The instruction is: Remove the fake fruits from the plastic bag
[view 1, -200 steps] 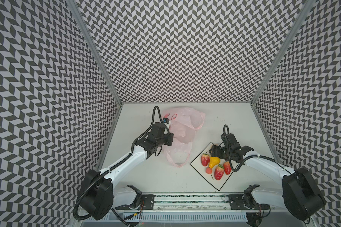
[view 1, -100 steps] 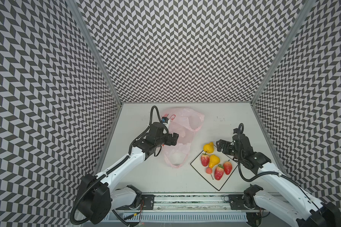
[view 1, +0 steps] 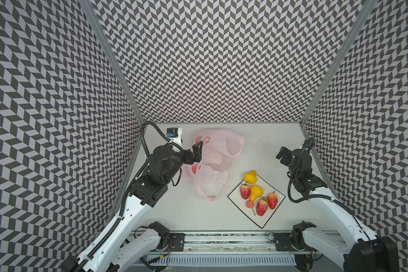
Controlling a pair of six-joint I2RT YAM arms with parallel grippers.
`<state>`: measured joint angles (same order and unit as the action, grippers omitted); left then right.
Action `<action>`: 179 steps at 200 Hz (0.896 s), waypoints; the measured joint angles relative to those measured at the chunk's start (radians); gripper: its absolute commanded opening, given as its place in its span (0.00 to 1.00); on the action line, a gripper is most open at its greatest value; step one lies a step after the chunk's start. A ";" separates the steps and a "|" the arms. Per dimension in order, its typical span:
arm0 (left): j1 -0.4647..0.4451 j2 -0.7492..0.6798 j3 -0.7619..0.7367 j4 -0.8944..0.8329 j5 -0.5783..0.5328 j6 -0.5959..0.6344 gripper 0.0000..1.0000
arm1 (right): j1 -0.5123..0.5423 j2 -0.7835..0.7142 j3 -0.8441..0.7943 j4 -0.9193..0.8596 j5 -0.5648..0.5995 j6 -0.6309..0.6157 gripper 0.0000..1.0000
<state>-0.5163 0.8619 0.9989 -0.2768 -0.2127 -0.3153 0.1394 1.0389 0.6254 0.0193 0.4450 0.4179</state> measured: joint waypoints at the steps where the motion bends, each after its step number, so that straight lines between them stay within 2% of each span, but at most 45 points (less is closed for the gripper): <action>1: 0.003 -0.003 0.000 0.000 -0.012 -0.002 1.00 | -0.002 0.002 -0.003 0.007 0.002 -0.003 0.99; 33: 0.110 -0.023 -0.060 0.043 -0.228 -0.026 1.00 | -0.055 0.109 -0.176 0.348 0.058 -0.114 0.99; 59: 0.253 -0.019 -0.280 0.206 -0.310 -0.010 1.00 | -0.063 0.286 -0.248 0.545 0.046 -0.219 0.99; 85: 0.393 0.031 -0.569 0.456 -0.278 0.041 1.00 | -0.068 0.401 -0.281 0.742 -0.016 -0.274 1.00; 104: 0.457 0.108 -0.708 0.642 -0.235 0.079 1.00 | -0.071 0.451 -0.325 0.929 -0.091 -0.308 1.00; 125: 0.471 0.227 -0.769 0.851 -0.184 0.127 1.00 | -0.073 0.514 -0.411 1.124 -0.145 -0.335 1.00; 150: 0.471 0.369 -0.823 1.132 -0.129 0.171 1.00 | -0.077 0.517 -0.424 1.156 -0.177 -0.347 1.00; 179: 0.474 0.544 -0.834 1.365 -0.069 0.220 1.00 | -0.077 0.515 -0.422 1.194 -0.192 -0.348 1.00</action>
<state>-0.0425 1.4063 0.1646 1.0885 -0.2821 -0.0948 0.0620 1.5543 0.2031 1.2137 0.2531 0.0696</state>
